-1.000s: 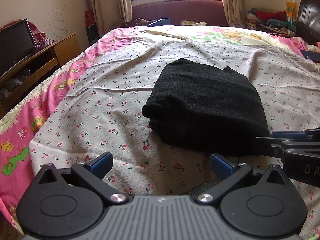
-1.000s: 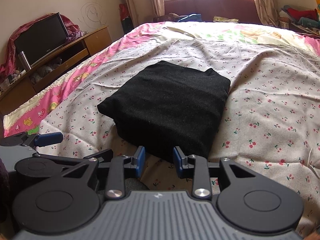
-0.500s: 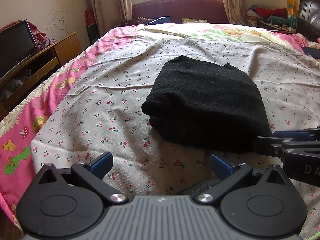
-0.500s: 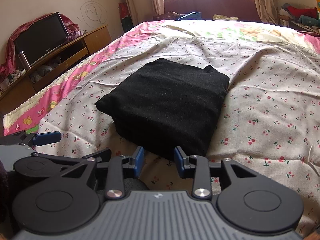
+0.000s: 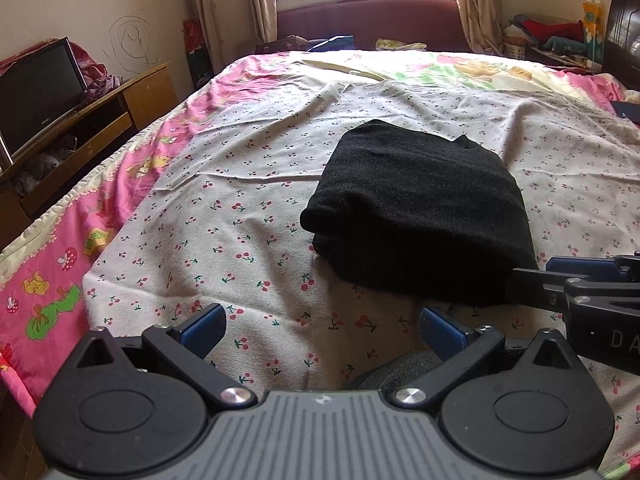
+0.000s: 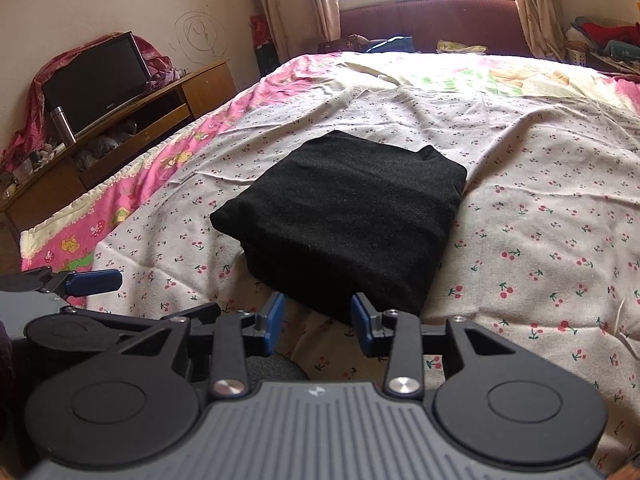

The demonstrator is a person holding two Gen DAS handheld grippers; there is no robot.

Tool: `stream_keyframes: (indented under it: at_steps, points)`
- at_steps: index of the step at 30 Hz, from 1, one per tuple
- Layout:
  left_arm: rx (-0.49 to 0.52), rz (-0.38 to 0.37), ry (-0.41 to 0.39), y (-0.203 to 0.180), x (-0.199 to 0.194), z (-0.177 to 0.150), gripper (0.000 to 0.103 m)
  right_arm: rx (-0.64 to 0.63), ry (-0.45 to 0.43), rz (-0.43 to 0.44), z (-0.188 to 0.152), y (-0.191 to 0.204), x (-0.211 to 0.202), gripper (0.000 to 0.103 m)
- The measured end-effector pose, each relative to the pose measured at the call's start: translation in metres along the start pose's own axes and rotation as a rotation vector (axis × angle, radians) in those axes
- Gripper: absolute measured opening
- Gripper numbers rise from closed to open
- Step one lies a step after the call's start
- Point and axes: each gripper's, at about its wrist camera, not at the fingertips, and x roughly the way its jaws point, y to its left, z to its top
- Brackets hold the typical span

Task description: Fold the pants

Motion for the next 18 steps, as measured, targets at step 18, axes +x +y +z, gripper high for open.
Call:
stream_keyframes:
  at_steps: [18]
  points:
    - [0.031,0.003,-0.003,-0.014,-0.011,0.003,0.103,0.019,-0.026,-0.007,-0.001,-0.007,-0.017,0.038]
